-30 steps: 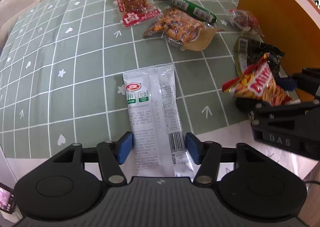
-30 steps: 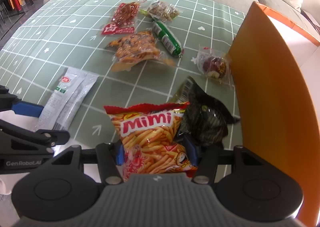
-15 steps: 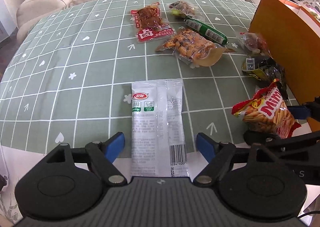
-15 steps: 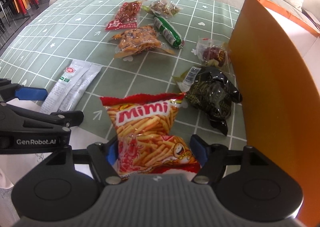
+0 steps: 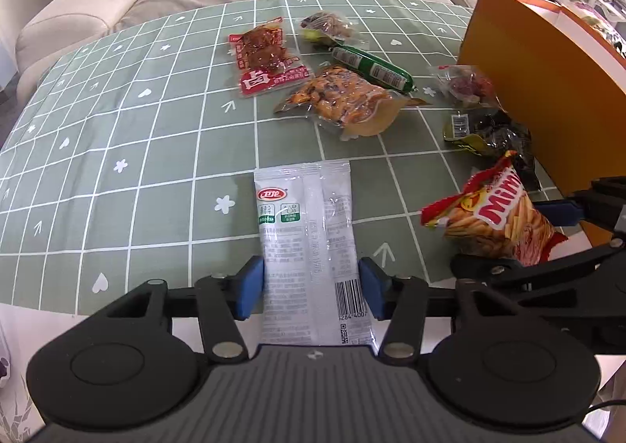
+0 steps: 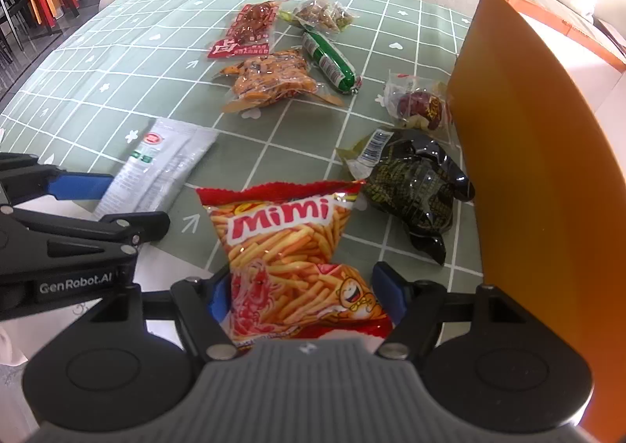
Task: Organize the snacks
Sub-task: 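Grasp the white packet with the left tool while the right tool grasps the Mimi bag, then carry both packets into the orange box and open both tools to release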
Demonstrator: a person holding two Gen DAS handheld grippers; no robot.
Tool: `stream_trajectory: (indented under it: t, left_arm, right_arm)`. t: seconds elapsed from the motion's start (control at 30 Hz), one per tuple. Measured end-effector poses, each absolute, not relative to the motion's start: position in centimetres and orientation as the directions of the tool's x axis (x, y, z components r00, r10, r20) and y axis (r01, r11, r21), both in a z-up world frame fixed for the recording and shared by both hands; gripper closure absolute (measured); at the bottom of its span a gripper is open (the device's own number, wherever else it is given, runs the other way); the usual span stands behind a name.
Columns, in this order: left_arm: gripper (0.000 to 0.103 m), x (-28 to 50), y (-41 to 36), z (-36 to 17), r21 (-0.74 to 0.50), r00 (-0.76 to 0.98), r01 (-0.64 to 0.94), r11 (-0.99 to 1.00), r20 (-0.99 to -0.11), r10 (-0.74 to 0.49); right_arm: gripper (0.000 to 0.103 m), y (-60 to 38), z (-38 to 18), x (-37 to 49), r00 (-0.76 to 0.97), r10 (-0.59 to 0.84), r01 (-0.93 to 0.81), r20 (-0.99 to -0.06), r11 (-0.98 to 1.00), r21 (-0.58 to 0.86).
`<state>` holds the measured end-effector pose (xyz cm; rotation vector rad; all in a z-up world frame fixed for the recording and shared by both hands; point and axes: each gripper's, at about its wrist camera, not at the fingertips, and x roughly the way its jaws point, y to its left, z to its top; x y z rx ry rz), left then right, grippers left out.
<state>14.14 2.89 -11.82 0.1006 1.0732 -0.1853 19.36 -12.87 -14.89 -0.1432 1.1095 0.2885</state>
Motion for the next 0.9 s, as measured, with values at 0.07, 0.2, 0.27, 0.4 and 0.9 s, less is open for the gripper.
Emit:
stream_trajectory:
  t: [0.07,0.2,0.27,0.4,0.9]
  left_arm:
    - [0.044,14.1,3.0,-11.8,-0.011,0.463,0.207,0.978,-0.880,-0.108]
    - [0.046,14.2,3.0,-11.8,-0.012,0.457,0.217,0.976,-0.882,-0.112]
    - [0.046,14.2,2.9,-11.8,-0.013,0.451,0.219,0.976,-0.885,-0.113]
    - [0.048,14.6,2.8,-11.5,-0.016,0.419,0.224,0.974,-0.901,-0.111]
    - [0.049,14.5,1.8,-8.9,0.030,0.258,0.354,0.935,-0.964,-0.067]
  right_arm:
    - [0.037,-12.9,-14.8,19.4,0.413,0.161,-0.302,-0.897,0.953,0.031]
    - [0.044,-12.8,-14.7,19.4,0.415,0.160,-0.310,-0.896,0.950,0.027]
    - [0.048,-12.7,-14.7,19.3,0.414,0.164,-0.318,-0.896,0.948,0.027]
    - [0.052,-12.6,-14.5,19.4,0.404,0.180,-0.331,-0.897,0.943,0.041]
    - [0.053,-12.2,-11.4,18.7,0.335,0.185,-0.442,-0.924,0.897,0.019]
